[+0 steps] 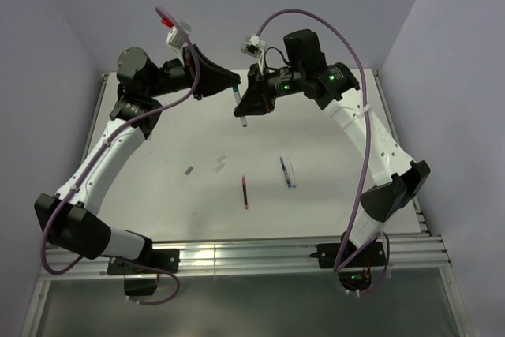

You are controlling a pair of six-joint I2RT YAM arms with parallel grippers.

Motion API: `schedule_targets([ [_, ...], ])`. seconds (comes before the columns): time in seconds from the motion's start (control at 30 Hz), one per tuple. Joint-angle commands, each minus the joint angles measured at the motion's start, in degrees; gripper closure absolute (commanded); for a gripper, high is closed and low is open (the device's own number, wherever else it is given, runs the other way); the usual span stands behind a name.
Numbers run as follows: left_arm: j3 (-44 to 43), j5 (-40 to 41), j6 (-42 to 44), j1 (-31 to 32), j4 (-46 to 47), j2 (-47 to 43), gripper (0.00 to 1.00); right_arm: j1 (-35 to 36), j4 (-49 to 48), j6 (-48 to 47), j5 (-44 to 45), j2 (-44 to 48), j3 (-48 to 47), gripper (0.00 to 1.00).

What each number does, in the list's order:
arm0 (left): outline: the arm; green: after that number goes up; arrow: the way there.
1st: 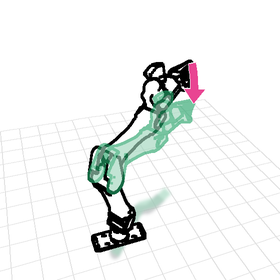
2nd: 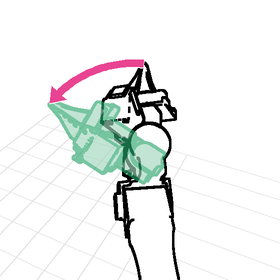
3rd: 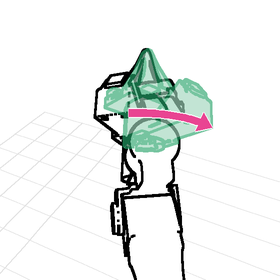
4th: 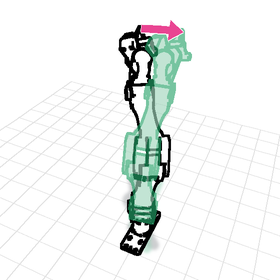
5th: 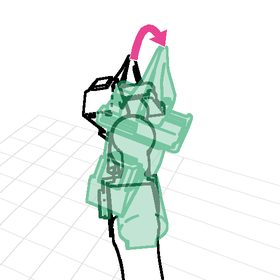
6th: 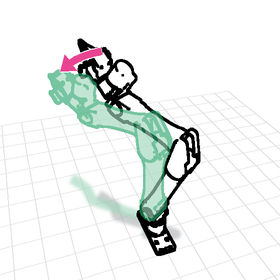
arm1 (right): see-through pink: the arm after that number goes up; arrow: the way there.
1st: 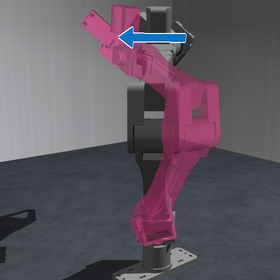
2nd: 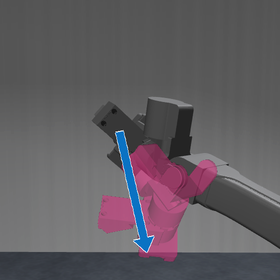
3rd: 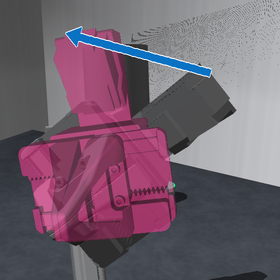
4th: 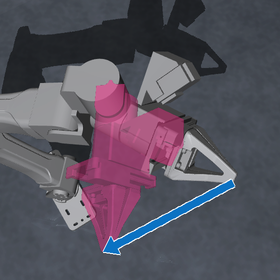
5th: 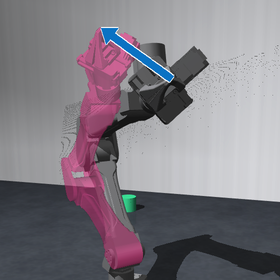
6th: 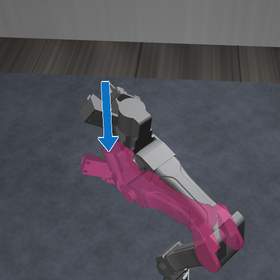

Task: Insert the pens into the pen caps
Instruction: Press the pen cap onto the pen.

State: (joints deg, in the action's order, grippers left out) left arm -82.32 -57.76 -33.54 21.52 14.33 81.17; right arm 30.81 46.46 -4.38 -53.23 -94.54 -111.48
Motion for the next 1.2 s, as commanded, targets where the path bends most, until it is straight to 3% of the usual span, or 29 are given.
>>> schedule_targets([
  [0.0, 8.0, -10.6, -2.1, 2.1, -4.5, -0.3, 1.0, -1.5, -14.8, 0.3, -1.2, 2.5, -8.3, 1.0],
  [0.1, 10.9, -10.4, -9.0, 2.2, 2.0, -0.2, 1.0, -1.5, -15.4, 1.6, -1.3, 1.4, -10.2, 1.0],
  [0.27, 12.5, -9.1, -13.1, 3.3, 7.1, -0.5, 1.0, -1.5, -17.3, 4.3, -1.1, 0.3, -13.8, 1.0],
  [0.33, 13.7, -9.0, -13.0, 4.3, 7.4, -0.5, 1.0, -1.5, -18.2, 4.3, -1.3, -0.1, -14.7, 1.0],
  [0.5, 12.1, -10.7, -4.6, 5.7, -2.2, -0.1, 1.0, -1.5, -18.7, 6.2, -4.0, -0.1, -14.5, 1.0],
  [0.73, 14.7, -17.4, -13.3, 5.8, 8.3, 0.3, 1.0, -1.5, -19.1, 7.2, -9.3, 0.1, -13.5, 1.0],
  [0.97, 13.1, -19.4, -6.5, 6.4, -3.2, -0.2, 1.0, -1.6, -18.9, 5.6, -9.5, 1.0, -12.7, 1.0],
  [1.17, 14.7, -21.0, -7.1, 7.5, -4.3, -1.0, 1.0, -2.2, -17.1, 0.6, -6.4, 1.1, -13.7, 1.0],
])
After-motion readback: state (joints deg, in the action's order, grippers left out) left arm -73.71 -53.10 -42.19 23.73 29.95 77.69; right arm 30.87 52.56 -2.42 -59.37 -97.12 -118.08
